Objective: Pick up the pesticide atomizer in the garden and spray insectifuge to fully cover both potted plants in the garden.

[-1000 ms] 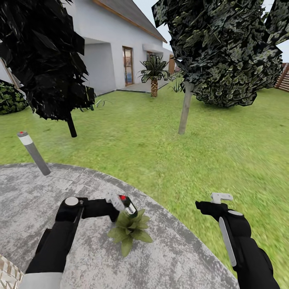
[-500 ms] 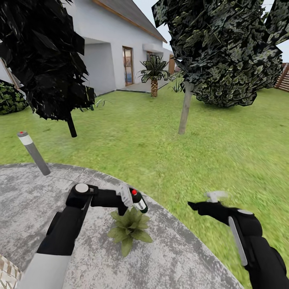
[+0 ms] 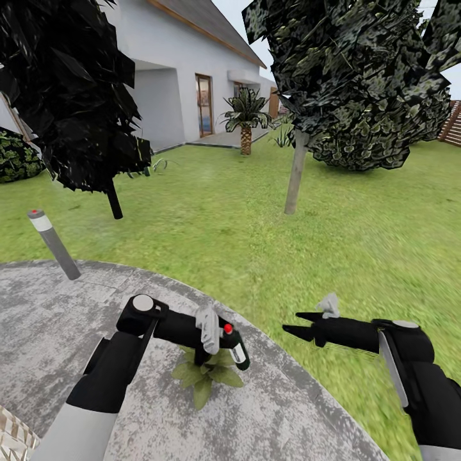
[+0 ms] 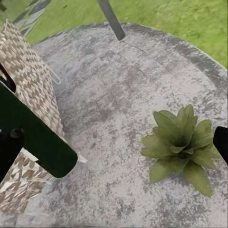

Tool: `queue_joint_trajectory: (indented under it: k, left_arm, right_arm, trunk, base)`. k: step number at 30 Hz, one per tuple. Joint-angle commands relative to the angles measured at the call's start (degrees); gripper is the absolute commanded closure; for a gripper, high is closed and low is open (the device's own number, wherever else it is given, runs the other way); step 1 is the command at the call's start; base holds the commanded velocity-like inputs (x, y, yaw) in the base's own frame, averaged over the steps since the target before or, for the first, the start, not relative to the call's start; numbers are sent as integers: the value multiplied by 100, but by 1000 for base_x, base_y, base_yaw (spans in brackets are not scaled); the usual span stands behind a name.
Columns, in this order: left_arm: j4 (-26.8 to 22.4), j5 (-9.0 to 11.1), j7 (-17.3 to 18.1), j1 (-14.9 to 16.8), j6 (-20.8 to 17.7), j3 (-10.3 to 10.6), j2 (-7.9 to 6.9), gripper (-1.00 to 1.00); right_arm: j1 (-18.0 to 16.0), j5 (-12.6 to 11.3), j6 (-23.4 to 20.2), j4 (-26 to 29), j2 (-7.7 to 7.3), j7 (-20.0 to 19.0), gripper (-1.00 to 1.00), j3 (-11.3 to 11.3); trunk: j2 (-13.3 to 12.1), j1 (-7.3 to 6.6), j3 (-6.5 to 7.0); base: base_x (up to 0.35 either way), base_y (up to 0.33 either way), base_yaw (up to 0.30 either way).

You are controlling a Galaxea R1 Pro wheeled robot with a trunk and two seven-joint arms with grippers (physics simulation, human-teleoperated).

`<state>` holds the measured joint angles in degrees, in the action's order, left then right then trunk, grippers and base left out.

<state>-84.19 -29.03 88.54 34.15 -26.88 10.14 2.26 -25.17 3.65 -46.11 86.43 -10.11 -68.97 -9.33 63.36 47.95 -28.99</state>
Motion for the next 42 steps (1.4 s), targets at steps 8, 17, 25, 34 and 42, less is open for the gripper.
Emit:
queue_joint_trajectory:
  k: [8,17,25,34,42]
  left_arm:
    - [-1,-47,146,11,-32,5,3,100]
    - [1,-99,146,55,-37,333,27,100]
    - [63,-121,146,303,-46,699,37,100]
    - [122,-141,146,408,-95,945,37,100]
    - [131,-226,146,434,-128,1119,37,100]
  right_arm:
    - [-67,32,-39,4,-151,-386,100,-5]
    - [-67,38,-39,-3,-96,-381,100,86]
    - [-67,39,-39,-3,-79,-376,100,601]
    - [-67,44,-39,-12,-75,-372,100,638]
    - [-67,48,-39,-12,-11,-372,100,643]
  trunk:
    - [4,0,-6]
    - [4,0,-6]
    - [4,0,-6]
    - [4,0,-6]
    - [4,0,-6]
  base:
    - [0,0,0]
    - [0,0,0]
    - [0,0,0]
    - [0,0,0]
    - [0,0,0]
